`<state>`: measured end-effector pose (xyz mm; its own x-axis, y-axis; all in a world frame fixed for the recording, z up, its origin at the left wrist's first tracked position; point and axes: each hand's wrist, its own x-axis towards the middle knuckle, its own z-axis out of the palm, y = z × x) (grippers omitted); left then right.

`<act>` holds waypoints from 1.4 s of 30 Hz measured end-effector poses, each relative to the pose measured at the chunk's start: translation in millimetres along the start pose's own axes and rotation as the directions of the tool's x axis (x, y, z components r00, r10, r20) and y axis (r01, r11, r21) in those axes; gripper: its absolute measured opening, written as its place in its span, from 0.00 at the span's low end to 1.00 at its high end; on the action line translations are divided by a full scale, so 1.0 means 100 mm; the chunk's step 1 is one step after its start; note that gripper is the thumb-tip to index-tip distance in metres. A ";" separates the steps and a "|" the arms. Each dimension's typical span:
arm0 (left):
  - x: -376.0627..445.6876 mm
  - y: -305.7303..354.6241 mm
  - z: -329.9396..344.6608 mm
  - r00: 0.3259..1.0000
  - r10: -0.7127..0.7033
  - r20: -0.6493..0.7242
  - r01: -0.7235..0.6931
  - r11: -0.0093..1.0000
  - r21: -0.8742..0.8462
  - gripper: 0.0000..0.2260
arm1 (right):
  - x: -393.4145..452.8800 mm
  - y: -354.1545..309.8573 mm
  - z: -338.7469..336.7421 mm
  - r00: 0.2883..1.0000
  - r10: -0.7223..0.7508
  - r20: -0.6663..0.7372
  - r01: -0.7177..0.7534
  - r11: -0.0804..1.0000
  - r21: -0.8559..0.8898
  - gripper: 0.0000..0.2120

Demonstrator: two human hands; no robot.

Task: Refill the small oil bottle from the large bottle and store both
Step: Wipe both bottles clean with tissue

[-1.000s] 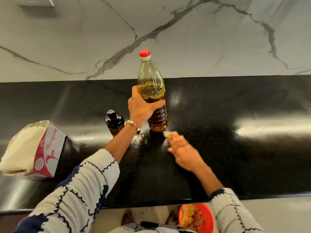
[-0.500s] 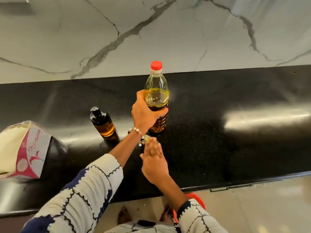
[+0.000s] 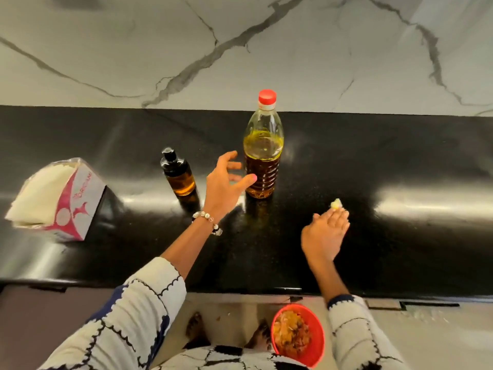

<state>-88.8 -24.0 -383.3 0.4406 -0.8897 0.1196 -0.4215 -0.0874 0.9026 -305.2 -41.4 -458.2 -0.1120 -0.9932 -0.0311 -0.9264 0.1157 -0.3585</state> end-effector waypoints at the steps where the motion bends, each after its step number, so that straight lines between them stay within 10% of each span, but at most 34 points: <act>1: -0.07 -0.07 -0.07 1.000 -0.020 -0.024 0.021 0.999 0.025 0.25 | -0.14 -0.24 0.08 0.998 -0.062 0.020 0.062 0.998 -0.010 0.24; 4: -0.26 -0.25 -0.27 0.994 -0.055 -0.098 0.062 0.996 0.070 0.14 | -0.61 -0.82 0.43 0.901 -0.412 0.136 0.417 0.909 -0.010 0.26; 8: -0.50 -0.48 -0.54 0.987 -0.026 -0.156 0.052 0.985 0.165 0.09 | -0.79 -1.02 0.44 0.432 -0.836 0.338 0.871 0.484 0.084 0.27; 10: -0.60 -0.59 -0.66 0.976 -0.040 -0.213 0.073 0.986 0.148 0.07 | -0.60 -0.87 0.38 0.324 -0.869 0.374 0.908 0.396 0.134 0.26; 17: -0.75 -0.79 -1.02 0.951 -0.133 -0.280 0.152 0.987 0.048 0.04 | -0.41 -1.23 0.52 0.727 -0.651 0.219 0.672 0.740 -0.028 0.27; 20: -0.73 -0.86 -1.17 0.952 -0.136 -0.273 0.161 0.985 0.068 0.04 | -0.78 -1.75 0.76 0.676 -0.703 0.219 0.714 0.699 0.042 0.29; 25: -0.69 -0.99 -1.42 0.952 -0.130 -0.277 0.152 0.987 0.059 0.09 | -1.29 -1.65 0.75 0.401 -0.879 0.259 0.892 0.439 0.110 0.26; 33: -0.77 -1.08 -1.75 0.963 -0.130 -0.237 0.129 0.991 -0.018 0.08 | -0.57 -1.75 0.60 0.767 -0.598 0.235 0.627 0.775 -0.074 0.24; 42: -0.78 -1.25 -1.86 0.943 -0.181 -0.279 0.169 0.983 -0.068 0.14 | -1.77 -2.33 0.93 0.548 -0.776 0.313 0.784 0.606 0.131 0.27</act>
<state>77.3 140.3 -428.9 0.7128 -0.6984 0.0647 -0.2864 -0.2056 0.9358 -35.5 106.7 -456.2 0.7700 -0.6373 -0.0307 -0.6026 -0.7104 -0.3637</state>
